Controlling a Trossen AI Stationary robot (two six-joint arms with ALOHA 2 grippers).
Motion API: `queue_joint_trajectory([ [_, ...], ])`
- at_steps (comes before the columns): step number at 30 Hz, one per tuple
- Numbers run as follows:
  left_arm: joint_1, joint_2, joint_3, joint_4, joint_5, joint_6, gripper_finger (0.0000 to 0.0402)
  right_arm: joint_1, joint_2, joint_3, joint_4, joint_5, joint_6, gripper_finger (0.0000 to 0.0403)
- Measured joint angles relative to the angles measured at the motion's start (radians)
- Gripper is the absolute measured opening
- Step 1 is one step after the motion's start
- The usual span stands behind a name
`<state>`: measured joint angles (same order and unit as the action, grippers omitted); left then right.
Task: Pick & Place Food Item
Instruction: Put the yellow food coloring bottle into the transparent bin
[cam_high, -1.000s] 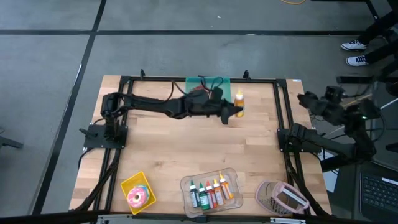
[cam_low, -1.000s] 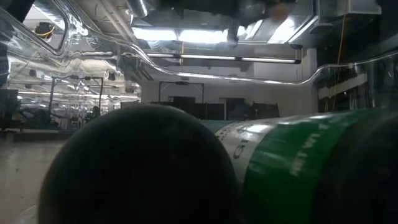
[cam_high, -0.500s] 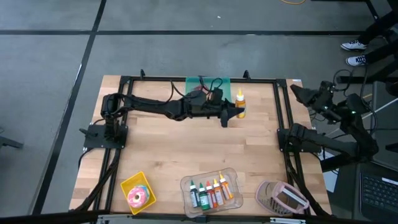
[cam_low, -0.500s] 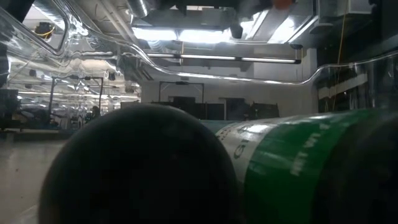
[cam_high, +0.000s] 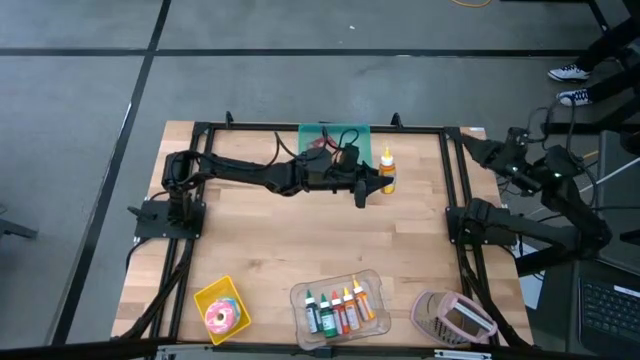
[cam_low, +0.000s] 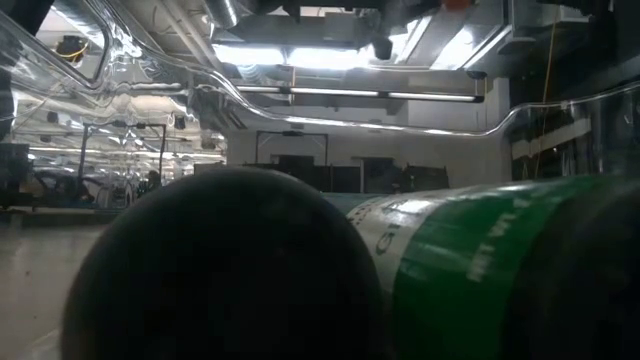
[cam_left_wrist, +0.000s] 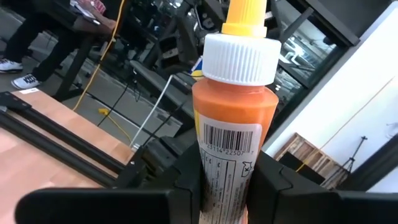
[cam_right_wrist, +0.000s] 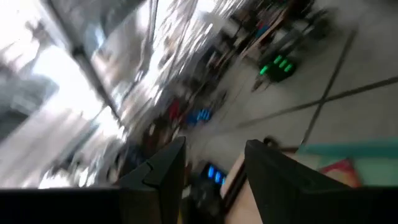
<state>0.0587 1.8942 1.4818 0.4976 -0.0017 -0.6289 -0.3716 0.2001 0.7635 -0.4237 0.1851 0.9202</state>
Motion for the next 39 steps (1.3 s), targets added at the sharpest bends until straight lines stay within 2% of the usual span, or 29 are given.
queue_joint_trajectory([
  [4,-0.001,0.0,0.0,0.0,0.029,0.005,0.0074,0.001,0.093,0.0,0.021,-0.216,-0.062,0.0165],
  [6,-0.001,0.0,0.0,0.0,0.059,0.008,0.0074,0.0,0.163,0.001,0.025,-0.281,-0.087,0.0165],
  [10,-0.003,0.0,0.0,-0.019,0.087,0.015,0.0074,0.001,0.305,-0.002,0.048,-0.327,-0.146,0.0165],
  [16,-0.006,0.0,0.0,-0.053,0.083,0.022,0.0074,0.001,0.396,0.0,0.227,-0.435,-0.178,0.0165],
  [26,0.004,0.0,0.0,-0.054,0.095,0.025,0.0074,0.075,0.512,-0.001,0.31,-0.475,-0.231,0.0165],
  [39,0.021,-0.005,0.001,-0.043,0.146,0.022,0.0074,0.141,0.534,-0.001,0.406,-0.462,-0.254,0.0165],
])
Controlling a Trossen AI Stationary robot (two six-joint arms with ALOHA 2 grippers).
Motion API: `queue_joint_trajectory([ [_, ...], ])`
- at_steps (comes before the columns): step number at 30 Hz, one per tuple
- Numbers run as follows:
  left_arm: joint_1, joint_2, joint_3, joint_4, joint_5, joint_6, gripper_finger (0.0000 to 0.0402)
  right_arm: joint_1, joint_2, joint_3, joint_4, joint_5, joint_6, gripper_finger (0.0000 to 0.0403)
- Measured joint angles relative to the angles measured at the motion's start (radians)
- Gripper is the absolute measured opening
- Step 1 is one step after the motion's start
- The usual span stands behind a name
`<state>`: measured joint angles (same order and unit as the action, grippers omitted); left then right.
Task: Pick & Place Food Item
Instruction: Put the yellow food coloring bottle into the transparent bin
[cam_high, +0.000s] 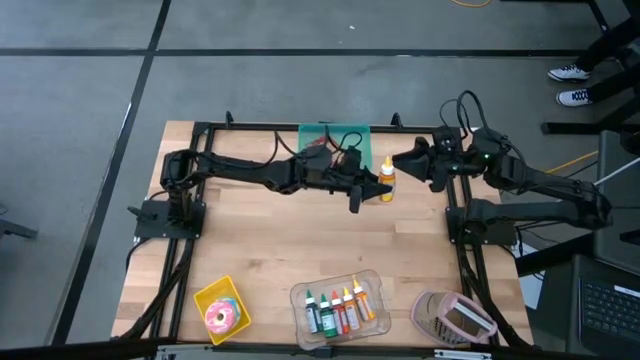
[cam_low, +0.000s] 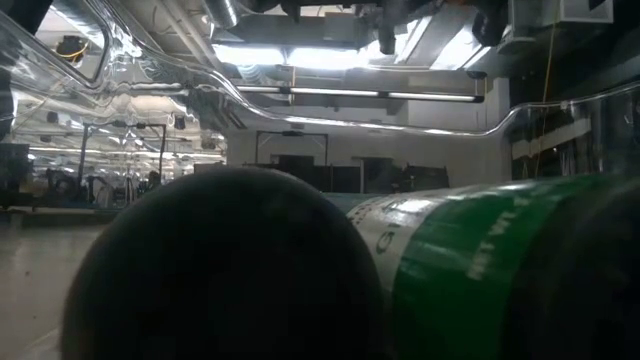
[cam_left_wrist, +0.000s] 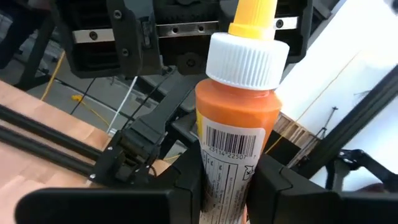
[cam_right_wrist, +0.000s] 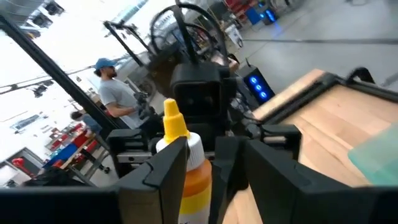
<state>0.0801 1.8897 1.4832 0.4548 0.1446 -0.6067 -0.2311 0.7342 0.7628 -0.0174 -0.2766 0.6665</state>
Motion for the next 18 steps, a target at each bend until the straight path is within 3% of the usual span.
queue_joint_trajectory([
  [8,0.022,0.007,-0.002,-0.047,-0.006,-0.026,0.0074,0.041,0.001,0.001,0.139,-0.062,-0.014,0.0165],
  [18,0.001,0.006,-0.001,0.01,0.007,-0.031,0.0074,0.059,0.007,0.001,0.06,-0.008,-0.04,0.0165],
])
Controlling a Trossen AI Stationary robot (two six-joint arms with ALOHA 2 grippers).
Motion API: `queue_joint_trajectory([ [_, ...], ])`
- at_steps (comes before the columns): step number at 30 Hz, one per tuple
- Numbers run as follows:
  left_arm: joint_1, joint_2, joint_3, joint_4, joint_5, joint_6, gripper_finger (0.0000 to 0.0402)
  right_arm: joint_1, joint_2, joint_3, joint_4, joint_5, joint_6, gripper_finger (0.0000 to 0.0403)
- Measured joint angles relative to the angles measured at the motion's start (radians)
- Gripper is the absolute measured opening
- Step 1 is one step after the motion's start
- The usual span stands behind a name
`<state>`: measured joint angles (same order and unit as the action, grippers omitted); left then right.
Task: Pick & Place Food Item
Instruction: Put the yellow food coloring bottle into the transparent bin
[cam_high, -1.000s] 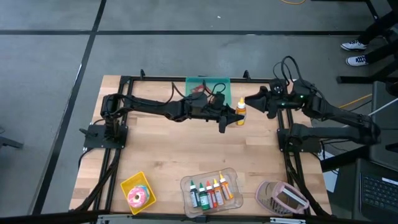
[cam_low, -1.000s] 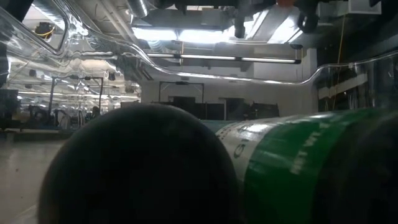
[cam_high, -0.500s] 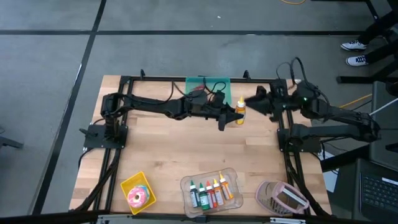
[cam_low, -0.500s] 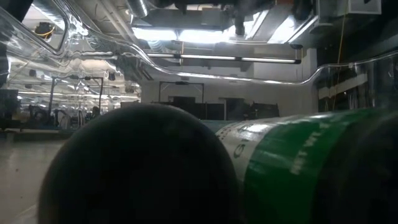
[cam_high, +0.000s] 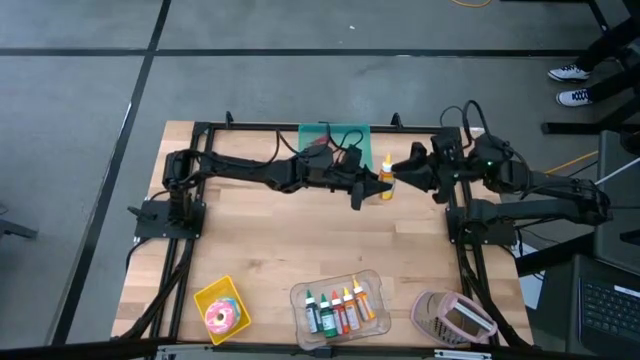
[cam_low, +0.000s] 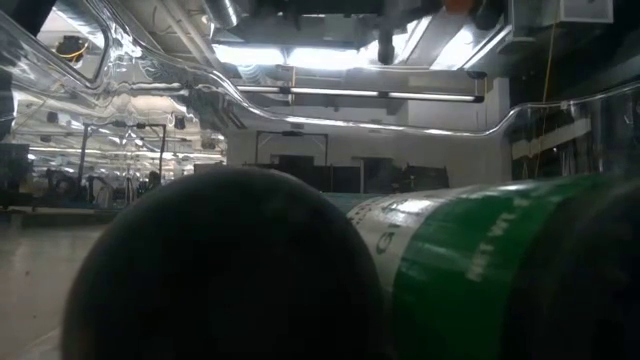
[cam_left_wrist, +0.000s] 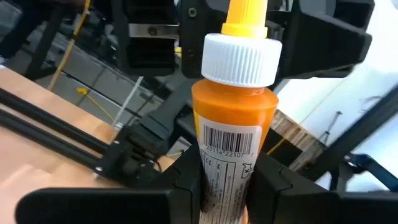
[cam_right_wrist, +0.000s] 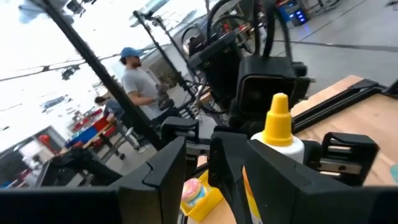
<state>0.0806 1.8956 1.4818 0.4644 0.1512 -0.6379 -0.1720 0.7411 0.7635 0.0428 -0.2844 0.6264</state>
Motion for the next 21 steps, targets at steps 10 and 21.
queue_joint_trajectory([
  [10,-0.024,0.0,0.0,0.0,-0.005,-0.007,0.0073,0.001,0.001,0.0,0.002,-0.031,0.016,0.0194],
  [21,0.024,-0.067,-0.001,-0.139,0.102,0.057,0.0073,-0.001,-0.003,0.011,-0.002,0.022,-0.008,0.024],
])
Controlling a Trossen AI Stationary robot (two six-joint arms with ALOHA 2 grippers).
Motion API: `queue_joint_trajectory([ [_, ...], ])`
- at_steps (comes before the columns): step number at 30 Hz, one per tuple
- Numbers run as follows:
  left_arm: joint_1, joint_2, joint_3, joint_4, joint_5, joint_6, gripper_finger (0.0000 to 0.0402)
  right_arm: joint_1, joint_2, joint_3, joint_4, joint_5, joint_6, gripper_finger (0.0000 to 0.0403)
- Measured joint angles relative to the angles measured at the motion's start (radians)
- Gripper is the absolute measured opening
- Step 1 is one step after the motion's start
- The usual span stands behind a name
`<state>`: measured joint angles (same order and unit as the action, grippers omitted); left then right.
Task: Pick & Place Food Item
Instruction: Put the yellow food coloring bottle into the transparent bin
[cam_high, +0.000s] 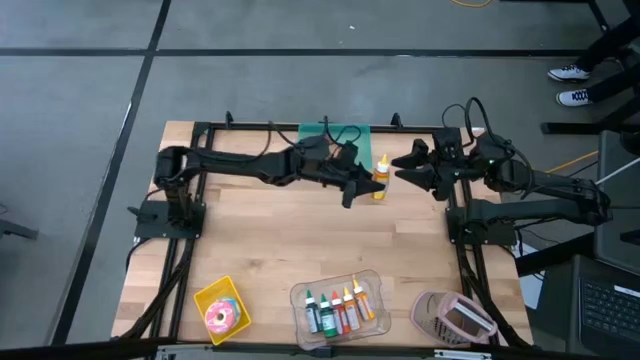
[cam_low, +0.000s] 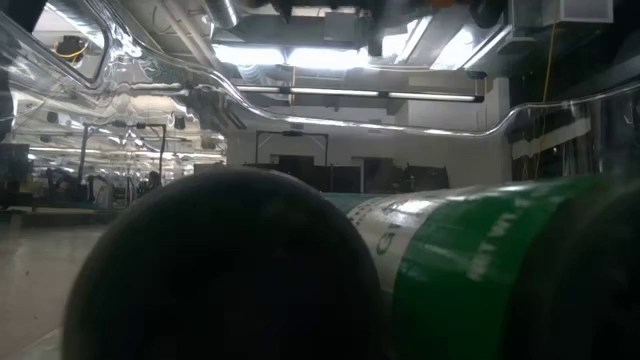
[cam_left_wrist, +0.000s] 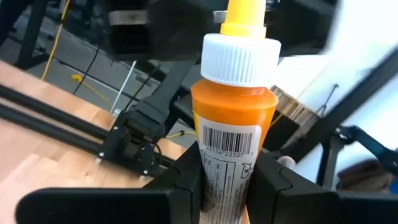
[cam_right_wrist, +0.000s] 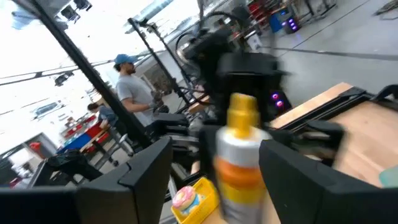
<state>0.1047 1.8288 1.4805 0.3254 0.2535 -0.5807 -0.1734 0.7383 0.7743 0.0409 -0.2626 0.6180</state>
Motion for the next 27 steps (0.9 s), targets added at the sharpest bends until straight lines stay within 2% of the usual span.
queue_joint_trajectory([
  [4,0.03,-0.07,0.002,-0.098,0.019,0.054,0.0073,-0.001,0.0,0.028,-0.001,0.024,-0.021,0.0233],
  [9,0.043,-0.113,0.002,-0.114,0.016,0.052,0.0073,-0.004,0.009,0.045,-0.007,0.036,-0.037,0.0232],
  [14,0.004,-0.078,0.001,-0.142,0.02,0.035,0.0073,0.002,0.074,0.045,-0.017,0.008,-0.028,0.0231],
  [17,-0.004,-0.057,0.001,-0.1,0.013,0.02,0.0073,0.011,0.121,0.045,-0.009,0.004,-0.027,0.0231],
  [21,-0.006,-0.049,0.001,-0.095,0.01,0.01,0.0073,0.026,0.162,0.045,0.052,-0.032,-0.004,0.0231],
  [27,-0.005,-0.048,0.001,-0.06,0.008,0.009,0.0073,0.043,0.171,0.045,0.071,-0.005,-0.006,0.0231],
])
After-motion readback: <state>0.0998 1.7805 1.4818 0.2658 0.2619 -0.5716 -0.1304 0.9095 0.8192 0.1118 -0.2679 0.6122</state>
